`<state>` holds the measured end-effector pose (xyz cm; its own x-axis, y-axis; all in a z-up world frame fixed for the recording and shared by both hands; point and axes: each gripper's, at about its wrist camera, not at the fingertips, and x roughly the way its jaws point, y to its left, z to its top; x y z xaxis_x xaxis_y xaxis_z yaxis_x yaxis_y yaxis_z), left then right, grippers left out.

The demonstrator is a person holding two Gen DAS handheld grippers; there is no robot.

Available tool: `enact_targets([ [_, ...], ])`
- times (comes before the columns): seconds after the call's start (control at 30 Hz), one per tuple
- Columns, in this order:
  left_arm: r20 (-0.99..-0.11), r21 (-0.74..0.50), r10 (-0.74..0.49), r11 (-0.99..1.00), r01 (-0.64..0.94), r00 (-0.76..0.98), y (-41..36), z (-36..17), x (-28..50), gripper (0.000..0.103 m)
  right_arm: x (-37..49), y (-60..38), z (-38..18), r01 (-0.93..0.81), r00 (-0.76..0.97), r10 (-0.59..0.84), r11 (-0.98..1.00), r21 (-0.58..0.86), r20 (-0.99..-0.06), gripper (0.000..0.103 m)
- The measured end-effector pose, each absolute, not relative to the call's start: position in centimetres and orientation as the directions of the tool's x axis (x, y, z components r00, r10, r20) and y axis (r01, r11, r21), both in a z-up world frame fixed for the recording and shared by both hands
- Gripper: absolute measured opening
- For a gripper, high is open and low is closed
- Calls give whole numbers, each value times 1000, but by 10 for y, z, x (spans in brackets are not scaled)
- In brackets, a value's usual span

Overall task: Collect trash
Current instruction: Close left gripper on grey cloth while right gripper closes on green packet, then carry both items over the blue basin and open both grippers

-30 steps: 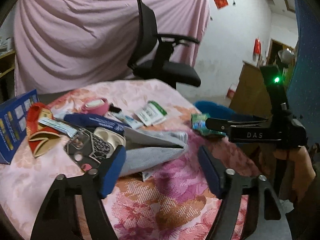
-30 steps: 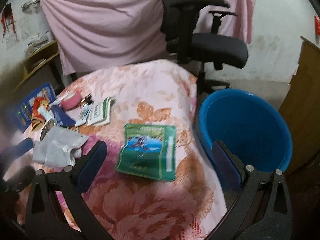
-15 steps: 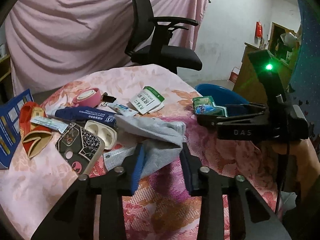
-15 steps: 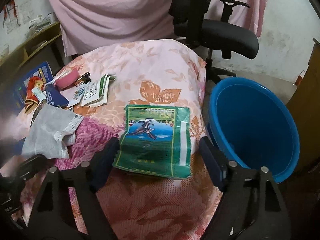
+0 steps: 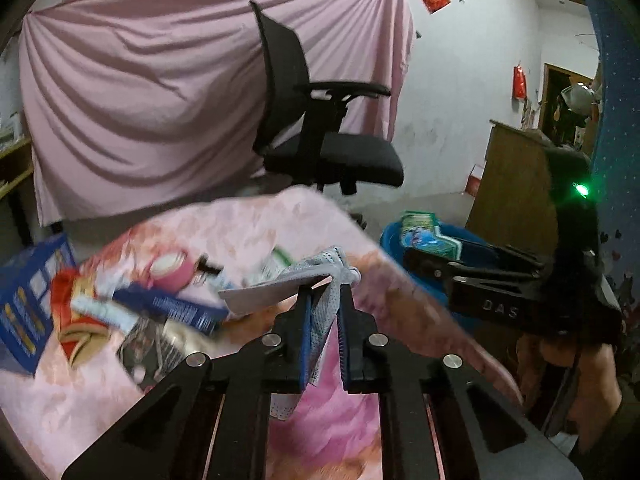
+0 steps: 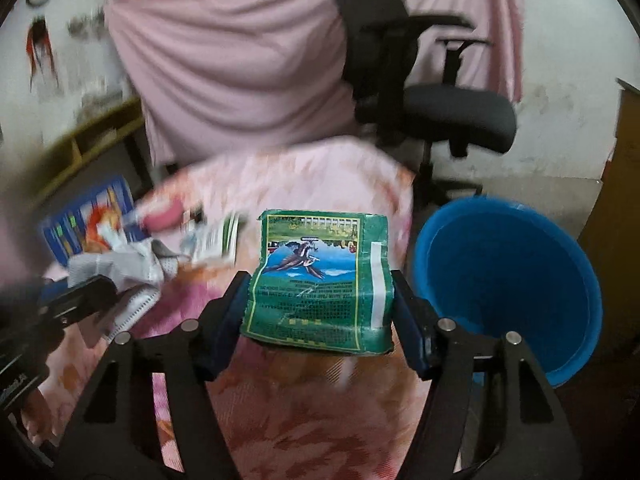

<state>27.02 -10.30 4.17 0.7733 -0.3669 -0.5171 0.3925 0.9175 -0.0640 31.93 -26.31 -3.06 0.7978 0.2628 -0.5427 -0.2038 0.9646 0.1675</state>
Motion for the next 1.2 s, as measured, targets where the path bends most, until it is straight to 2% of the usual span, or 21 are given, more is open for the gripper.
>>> enact_targets([
  [0.2, -470, -58, -426, 889, 454, 774, -138, 58, 290, 9, 302, -310, -12, -85, 904, 164, 974, 211, -394, 86],
  [0.3, -465, -58, -465, 865, 498, 753, -166, 60, 305, 9, 301, -332, -11, -29, 920, 119, 971, 239, -374, 86],
  [0.63, -547, -107, -543, 800, 590, 637, -244, 35, 355, 9, 306, -401, -29, 132, 902, 26, 933, 335, -430, 87],
  [0.9, -616, -173, -544, 799, 576, 569, -271, 14, 389, 10, 309, -425, -48, 200, 873, 12, 903, 380, -488, 87],
  [1.0, -650, -182, -523, 811, 556, 551, -275, 7, 397, 14, 310, -426, -52, 208, 864, 16, 899, 385, -503, 87],
  [1.13, -642, -204, -527, 818, 538, 557, -271, 4, 396, 31, 314, -428, -54, 212, 856, 22, 896, 390, -516, 88],
  [1.2, -635, -208, -525, 823, 529, 567, -268, 5, 394, 33, 315, -431, -54, 214, 856, 25, 893, 396, -517, 88],
])
